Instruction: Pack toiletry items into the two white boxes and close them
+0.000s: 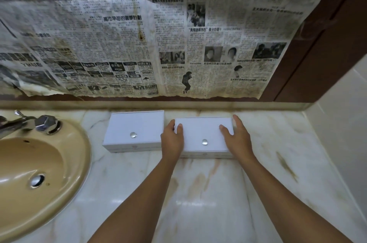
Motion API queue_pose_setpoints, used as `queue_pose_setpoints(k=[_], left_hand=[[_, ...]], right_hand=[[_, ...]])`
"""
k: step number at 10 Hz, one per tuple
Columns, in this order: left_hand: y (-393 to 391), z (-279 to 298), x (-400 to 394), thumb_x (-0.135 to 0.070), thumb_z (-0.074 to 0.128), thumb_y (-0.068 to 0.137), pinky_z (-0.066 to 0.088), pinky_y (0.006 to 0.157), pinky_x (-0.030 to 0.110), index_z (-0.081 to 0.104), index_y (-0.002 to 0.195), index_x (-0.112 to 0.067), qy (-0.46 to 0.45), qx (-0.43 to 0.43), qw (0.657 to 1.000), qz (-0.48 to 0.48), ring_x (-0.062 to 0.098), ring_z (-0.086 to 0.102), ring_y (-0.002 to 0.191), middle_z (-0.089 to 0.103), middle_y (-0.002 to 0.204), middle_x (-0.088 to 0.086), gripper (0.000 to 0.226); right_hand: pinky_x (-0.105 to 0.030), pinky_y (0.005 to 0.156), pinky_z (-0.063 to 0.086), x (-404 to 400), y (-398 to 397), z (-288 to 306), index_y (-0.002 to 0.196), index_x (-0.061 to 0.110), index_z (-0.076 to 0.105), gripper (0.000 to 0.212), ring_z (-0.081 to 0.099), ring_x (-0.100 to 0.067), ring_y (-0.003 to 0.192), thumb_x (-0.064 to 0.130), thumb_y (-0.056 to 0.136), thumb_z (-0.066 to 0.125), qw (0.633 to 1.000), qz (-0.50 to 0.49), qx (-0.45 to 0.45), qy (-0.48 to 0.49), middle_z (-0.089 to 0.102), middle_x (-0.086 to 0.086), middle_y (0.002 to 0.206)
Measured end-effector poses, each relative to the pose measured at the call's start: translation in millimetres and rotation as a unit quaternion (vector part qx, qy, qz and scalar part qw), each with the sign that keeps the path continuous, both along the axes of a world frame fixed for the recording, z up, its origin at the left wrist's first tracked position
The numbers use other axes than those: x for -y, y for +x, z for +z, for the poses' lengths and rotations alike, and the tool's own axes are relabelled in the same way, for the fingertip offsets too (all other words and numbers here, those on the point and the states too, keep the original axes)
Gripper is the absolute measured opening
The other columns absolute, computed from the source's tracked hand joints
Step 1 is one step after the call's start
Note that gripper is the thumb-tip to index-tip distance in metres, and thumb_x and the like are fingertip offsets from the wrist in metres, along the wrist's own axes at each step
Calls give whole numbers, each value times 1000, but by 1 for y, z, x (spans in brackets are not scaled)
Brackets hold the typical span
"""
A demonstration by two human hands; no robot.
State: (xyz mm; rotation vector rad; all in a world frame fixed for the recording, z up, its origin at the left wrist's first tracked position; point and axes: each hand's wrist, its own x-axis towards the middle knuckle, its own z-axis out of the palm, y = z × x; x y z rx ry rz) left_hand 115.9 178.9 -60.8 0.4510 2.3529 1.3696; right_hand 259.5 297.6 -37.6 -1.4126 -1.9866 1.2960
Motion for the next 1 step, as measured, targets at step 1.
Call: queue_pose_setpoints(k=[1], left_hand=[[15,13,25,-27,49,101,36,108,29,46,145,-10,13,-4,999,30,22,47,134,53,143,7,47]], right_hand=[[-31,103,37,9,19,22,143,24,40,56,43,-18,130,33,91,61,994,-69,-60,53,46,-2,142]])
